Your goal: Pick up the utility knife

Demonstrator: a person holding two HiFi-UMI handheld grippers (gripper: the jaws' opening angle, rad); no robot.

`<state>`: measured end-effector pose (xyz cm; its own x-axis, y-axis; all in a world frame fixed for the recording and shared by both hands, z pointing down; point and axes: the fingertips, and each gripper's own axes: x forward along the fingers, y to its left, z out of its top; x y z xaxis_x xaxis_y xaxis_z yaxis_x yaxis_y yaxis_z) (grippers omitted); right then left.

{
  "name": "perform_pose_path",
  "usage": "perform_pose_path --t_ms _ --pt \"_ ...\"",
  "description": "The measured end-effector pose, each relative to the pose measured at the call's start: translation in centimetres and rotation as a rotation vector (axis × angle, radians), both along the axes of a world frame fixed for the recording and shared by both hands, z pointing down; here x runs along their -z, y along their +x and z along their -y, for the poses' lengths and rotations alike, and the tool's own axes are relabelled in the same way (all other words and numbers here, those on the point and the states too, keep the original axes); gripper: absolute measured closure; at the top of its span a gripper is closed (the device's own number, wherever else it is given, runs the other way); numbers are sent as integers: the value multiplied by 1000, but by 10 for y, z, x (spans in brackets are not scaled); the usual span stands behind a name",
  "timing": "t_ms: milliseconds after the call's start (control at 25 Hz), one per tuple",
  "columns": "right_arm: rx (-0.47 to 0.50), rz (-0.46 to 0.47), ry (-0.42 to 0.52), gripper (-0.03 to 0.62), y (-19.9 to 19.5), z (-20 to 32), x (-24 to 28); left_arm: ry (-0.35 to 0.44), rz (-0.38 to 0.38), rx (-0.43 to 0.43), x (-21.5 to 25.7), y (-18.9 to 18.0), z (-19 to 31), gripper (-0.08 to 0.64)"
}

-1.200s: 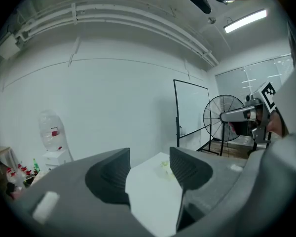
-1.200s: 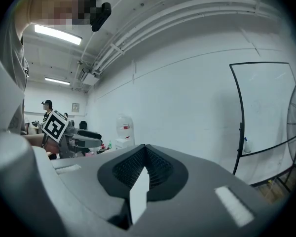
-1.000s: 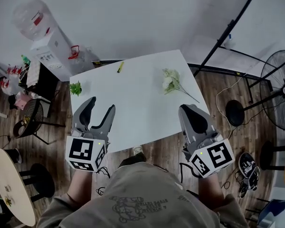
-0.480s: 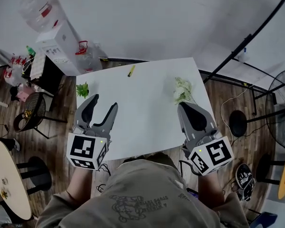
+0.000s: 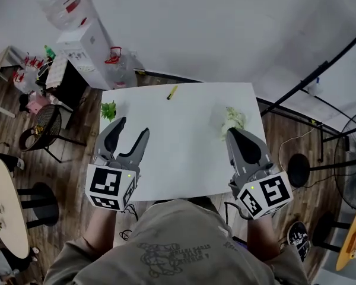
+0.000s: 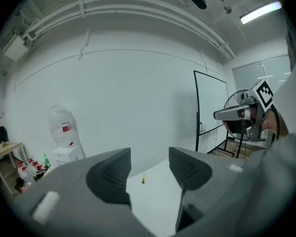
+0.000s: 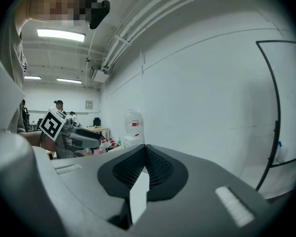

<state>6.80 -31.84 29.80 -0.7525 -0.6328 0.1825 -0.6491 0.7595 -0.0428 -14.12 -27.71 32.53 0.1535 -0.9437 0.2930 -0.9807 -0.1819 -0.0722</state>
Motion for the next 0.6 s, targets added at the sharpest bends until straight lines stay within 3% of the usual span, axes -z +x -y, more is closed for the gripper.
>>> perform_pose_path --t_ms 600 --pt "162 -8 -59 563 14 59 -27 -39 80 121 -10 31 37 319"
